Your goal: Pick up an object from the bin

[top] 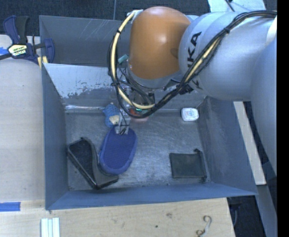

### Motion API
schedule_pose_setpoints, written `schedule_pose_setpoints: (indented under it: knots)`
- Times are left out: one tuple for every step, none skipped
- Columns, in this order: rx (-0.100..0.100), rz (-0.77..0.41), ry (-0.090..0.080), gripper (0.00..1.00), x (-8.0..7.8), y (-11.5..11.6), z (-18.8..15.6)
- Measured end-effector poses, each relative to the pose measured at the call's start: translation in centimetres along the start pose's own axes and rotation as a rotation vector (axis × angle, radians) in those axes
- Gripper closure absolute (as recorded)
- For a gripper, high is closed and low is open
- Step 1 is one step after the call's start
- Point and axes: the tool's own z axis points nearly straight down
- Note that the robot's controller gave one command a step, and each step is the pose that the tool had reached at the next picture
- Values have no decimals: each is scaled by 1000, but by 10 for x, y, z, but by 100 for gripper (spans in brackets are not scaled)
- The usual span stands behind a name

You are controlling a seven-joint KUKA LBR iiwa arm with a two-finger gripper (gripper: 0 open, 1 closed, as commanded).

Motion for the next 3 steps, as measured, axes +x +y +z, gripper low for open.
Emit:
schedule_pose_setpoints:
  knots:
    - [-2, -212, -8, 0, 39, -24, 126]
    - [0, -808, -8, 0, 6, -15, 132]
    - [1, -805, -20, 100, 4, -15, 130]
